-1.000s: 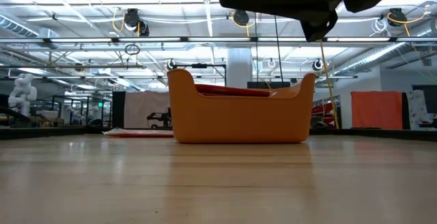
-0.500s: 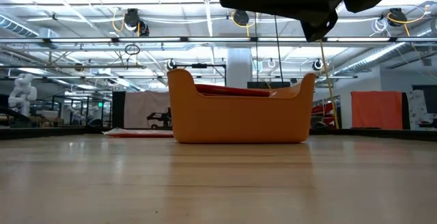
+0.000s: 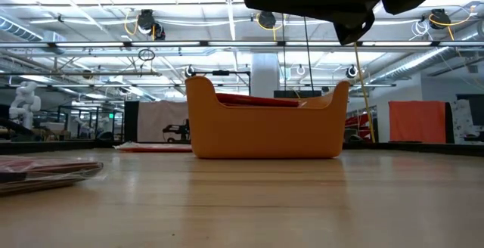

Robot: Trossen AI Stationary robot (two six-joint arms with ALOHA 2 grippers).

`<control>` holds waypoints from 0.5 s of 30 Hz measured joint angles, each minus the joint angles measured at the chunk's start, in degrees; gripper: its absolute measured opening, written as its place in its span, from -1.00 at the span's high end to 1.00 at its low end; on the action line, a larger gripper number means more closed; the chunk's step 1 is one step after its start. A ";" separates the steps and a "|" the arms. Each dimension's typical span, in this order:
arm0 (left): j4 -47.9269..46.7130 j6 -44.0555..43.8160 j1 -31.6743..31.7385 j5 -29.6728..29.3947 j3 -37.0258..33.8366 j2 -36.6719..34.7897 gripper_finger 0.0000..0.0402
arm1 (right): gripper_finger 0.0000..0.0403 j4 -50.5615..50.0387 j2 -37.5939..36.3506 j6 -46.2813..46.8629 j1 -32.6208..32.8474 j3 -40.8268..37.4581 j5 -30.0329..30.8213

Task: Sort popcorn bags into baskets
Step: Put the red popcorn bag into the orange bin

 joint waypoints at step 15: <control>-0.30 7.15 -1.58 -6.74 -1.05 3.27 0.09 | 1.00 -0.16 0.00 0.13 0.36 0.00 -0.17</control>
